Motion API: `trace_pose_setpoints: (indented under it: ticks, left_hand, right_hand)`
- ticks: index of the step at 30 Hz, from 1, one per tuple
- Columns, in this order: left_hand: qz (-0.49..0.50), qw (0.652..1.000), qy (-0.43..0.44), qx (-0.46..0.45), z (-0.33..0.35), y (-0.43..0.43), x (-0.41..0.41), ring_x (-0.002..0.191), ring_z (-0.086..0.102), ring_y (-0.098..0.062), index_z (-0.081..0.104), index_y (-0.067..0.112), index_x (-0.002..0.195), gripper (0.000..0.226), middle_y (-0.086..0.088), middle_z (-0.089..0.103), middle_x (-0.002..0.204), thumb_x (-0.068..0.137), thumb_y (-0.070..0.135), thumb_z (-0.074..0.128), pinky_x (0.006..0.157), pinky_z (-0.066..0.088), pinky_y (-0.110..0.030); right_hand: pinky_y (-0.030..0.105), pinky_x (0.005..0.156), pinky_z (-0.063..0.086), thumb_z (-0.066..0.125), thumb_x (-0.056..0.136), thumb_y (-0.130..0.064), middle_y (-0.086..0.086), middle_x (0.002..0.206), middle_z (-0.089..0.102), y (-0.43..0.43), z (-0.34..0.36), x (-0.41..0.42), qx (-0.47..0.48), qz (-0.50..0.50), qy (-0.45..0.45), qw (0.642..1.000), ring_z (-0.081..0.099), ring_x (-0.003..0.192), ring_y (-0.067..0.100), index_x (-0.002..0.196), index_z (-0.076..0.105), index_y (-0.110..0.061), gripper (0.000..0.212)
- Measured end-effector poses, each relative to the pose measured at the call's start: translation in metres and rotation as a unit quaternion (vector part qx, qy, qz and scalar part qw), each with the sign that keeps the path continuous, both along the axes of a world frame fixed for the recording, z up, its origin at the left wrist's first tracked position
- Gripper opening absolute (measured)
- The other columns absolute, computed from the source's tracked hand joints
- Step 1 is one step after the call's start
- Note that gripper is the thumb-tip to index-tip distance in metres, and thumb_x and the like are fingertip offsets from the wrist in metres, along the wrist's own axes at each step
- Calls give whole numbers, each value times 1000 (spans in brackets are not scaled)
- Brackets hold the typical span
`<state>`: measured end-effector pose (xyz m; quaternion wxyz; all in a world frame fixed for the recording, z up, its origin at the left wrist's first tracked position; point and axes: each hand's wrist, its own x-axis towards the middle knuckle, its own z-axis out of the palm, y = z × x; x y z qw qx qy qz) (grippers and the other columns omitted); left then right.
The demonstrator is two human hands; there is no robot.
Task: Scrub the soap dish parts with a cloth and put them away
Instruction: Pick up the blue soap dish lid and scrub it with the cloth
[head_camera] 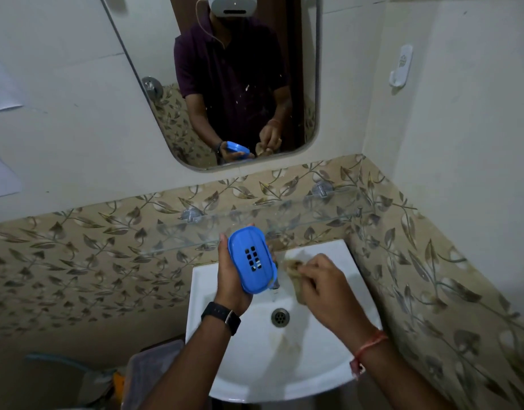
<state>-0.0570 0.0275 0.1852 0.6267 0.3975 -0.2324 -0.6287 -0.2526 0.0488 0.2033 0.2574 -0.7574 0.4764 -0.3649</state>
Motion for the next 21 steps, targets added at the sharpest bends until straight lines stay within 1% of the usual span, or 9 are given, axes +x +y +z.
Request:
trace_pose_setpoints:
  ticks: [2,4,8,11,13,15,17,19,21]
  left_hand:
    - [-3,1000,-4,7,-2,1,0,84,73,-27,70,23,129,74,-12,75,100,92,76,35,77,62,-42]
    - [-21,999,-32,22,-2,2,-6,86,72,-27,73,22,124,76,-12,74,103,90,78,36,76,61,-41]
    - [-40,997,-62,15,3,2,-14,91,74,-26,76,18,110,61,-12,75,104,92,67,45,72,61,-35]
    - [-44,999,-19,19,5,2,-5,88,70,-25,71,17,125,66,-12,72,100,94,68,42,76,59,-35]
    - [-55,998,-9,21,4,4,5,86,69,-24,65,22,136,72,-13,72,104,91,73,41,76,60,-36]
    - [-63,997,-36,15,-2,7,16,85,73,-23,65,24,136,73,-12,75,107,87,74,43,76,62,-37]
    - [-69,994,-81,7,-3,9,23,88,74,-21,67,28,134,72,-10,76,109,85,75,41,80,62,-37]
    - [-76,990,-117,3,2,10,27,91,74,-21,69,31,130,71,-9,76,110,84,77,42,85,62,-39]
    - [-79,981,-176,-1,10,7,28,93,72,-25,70,33,128,69,-12,76,112,84,79,43,90,58,-44]
  right_hand:
    - [-3,73,35,60,91,0,-5,89,50,-11,17,6,-33,-56,-35,997,50,73,-1,103,75,-5,20]
    - [-6,75,34,59,91,-1,-6,91,47,-17,35,21,-55,-62,-55,995,47,75,-6,111,73,-5,24]
    - [5,83,40,54,94,-7,1,102,52,-3,48,64,-77,2,-26,997,51,89,9,116,71,-12,28]
    - [18,88,46,50,89,-4,2,105,57,22,33,70,-85,67,-3,994,54,94,12,112,72,-13,33]
    - [6,90,40,52,89,-4,-2,106,57,32,18,58,-55,126,23,990,53,96,4,111,73,-16,33]
    - [-3,87,32,55,89,-6,-9,103,55,33,3,41,-1,154,47,987,48,93,-9,105,75,-20,29]
    - [9,78,41,56,92,-15,-9,95,51,25,-11,24,55,134,97,985,56,86,-3,92,75,-20,20]
    - [26,70,46,56,91,-16,-2,88,49,16,-19,11,86,82,158,980,62,79,18,81,70,-14,18]
    - [27,68,44,59,88,-12,-6,83,46,11,-24,4,77,34,141,986,60,77,19,80,67,-14,11]
